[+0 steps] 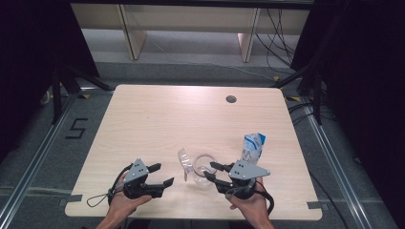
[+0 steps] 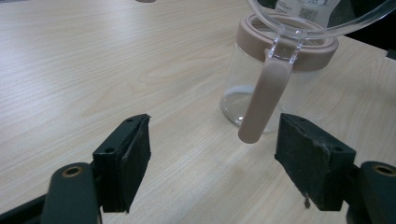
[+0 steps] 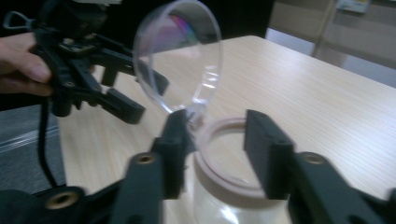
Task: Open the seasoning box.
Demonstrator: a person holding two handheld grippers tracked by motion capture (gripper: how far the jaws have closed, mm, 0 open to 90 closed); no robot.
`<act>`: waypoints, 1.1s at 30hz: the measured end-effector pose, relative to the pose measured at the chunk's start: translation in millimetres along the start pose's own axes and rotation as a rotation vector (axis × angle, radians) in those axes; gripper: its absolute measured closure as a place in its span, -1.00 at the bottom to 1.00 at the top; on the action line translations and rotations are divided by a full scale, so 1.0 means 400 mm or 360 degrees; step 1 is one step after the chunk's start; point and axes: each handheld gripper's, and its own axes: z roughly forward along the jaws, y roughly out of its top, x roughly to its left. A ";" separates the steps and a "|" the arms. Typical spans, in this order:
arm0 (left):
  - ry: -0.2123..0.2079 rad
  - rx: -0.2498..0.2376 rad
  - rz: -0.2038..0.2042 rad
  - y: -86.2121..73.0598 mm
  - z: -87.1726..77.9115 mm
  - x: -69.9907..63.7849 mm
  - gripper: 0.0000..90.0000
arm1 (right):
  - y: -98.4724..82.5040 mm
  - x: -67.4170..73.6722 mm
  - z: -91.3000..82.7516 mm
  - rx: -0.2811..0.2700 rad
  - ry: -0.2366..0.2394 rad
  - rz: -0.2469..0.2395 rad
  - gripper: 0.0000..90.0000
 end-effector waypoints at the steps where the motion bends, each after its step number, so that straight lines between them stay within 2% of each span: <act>1: 0.0000 0.0001 0.0000 0.000 0.000 0.000 -0.42 | -0.004 -0.001 -0.009 -0.0001 -0.0026 -0.0001 0.22; 3: -0.0009 -0.0006 -0.0005 -0.002 0.001 0.000 -0.42 | -0.010 -0.004 -0.023 -0.0037 -0.0089 0.0007 0.11; 5: -0.0001 0.0008 0.0001 -0.002 -0.001 -0.002 -0.42 | -0.017 -0.004 -0.040 -0.0031 -0.0106 0.0002 0.07; 6: -0.0002 0.0008 0.0000 -0.003 -0.001 -0.002 -0.42 | -0.024 -0.002 -0.047 -0.0051 -0.0155 -0.0001 0.03; 7: -0.0004 0.0009 0.0000 -0.003 0.000 -0.002 -0.42 | -0.027 -0.003 -0.052 -0.0047 -0.0134 -0.0008 0.01; 9: -0.0003 0.0008 -0.0004 -0.004 0.000 -0.003 -0.42 | -0.038 0.003 -0.068 -0.0037 -0.0198 0.0033 -0.04; 10: -0.0003 0.0007 -0.0005 -0.003 0.001 -0.003 -0.42 | -0.044 -0.001 -0.071 -0.0060 -0.0207 0.0005 -0.07; 11: -0.0004 -0.0002 -0.0015 -0.004 0.002 -0.004 -0.42 | -0.049 0.003 -0.078 -0.0036 -0.0214 0.0046 -0.08; 12: -0.0003 -0.0001 -0.0015 -0.004 0.002 -0.004 -0.42 | -0.053 -0.004 -0.087 -0.0039 -0.0266 -0.0011 -0.10; 13: -0.0008 -0.0005 -0.0015 -0.004 0.002 -0.004 -0.42 | -0.059 0.000 -0.093 -0.0027 -0.0281 0.0054 -0.12; 17: -0.0006 0.0003 -0.0033 -0.007 0.005 -0.004 -0.42 | -0.072 -0.007 -0.112 -0.0044 -0.0354 0.0100 -0.17; 19: -0.0013 0.0011 -0.0013 -0.007 0.005 -0.003 -0.42 | -0.080 -0.014 -0.124 -0.0048 -0.0396 0.0117 -0.17; 21: -0.0016 0.0013 -0.0015 -0.008 0.006 -0.004 -0.43 | -0.089 -0.018 -0.135 -0.0038 -0.0445 0.0177 -0.22; 22: -0.0023 0.0009 -0.0009 -0.009 0.007 -0.003 -0.43 | -0.095 -0.025 -0.136 -0.0065 -0.0463 0.0178 -0.24; 24: -0.0020 0.0014 -0.0018 -0.009 0.007 -0.003 -0.44 | -0.103 -0.034 -0.150 -0.0037 -0.0531 0.0210 -0.32; 25: -0.0019 0.0015 -0.0017 -0.009 0.007 -0.003 -0.45 | -0.109 -0.042 -0.151 -0.0063 -0.0560 0.0214 -0.36; 26: -0.0016 0.0015 -0.0036 -0.010 0.007 -0.004 -0.46 | -0.113 -0.048 -0.159 -0.0038 -0.0610 0.0243 -0.40; 27: -0.0016 0.0015 -0.0036 -0.010 0.007 -0.004 -0.46 | -0.119 -0.053 -0.162 -0.0052 -0.0628 0.0262 -0.43; 28: -0.0016 0.0015 -0.0037 -0.010 0.007 -0.004 -0.46 | -0.122 -0.059 -0.166 -0.0029 -0.0649 0.0288 -0.47; 29: -0.0016 0.0015 -0.0040 -0.010 0.008 -0.005 -0.46 | -0.128 -0.065 -0.166 -0.0057 -0.0685 0.0309 -0.50; 30: -0.0016 0.0016 -0.0040 -0.010 0.008 -0.005 -0.46 | -0.130 -0.066 -0.171 -0.0035 -0.0700 0.0353 -0.52; 32: -0.0003 0.0024 -0.0035 -0.010 0.008 -0.006 -0.47 | -0.137 -0.078 -0.173 -0.0047 -0.0748 0.0345 -0.59; 33: -0.0004 0.0024 -0.0035 -0.010 0.008 -0.006 -0.47 | -0.139 -0.083 -0.176 -0.0021 -0.0757 0.0351 -0.62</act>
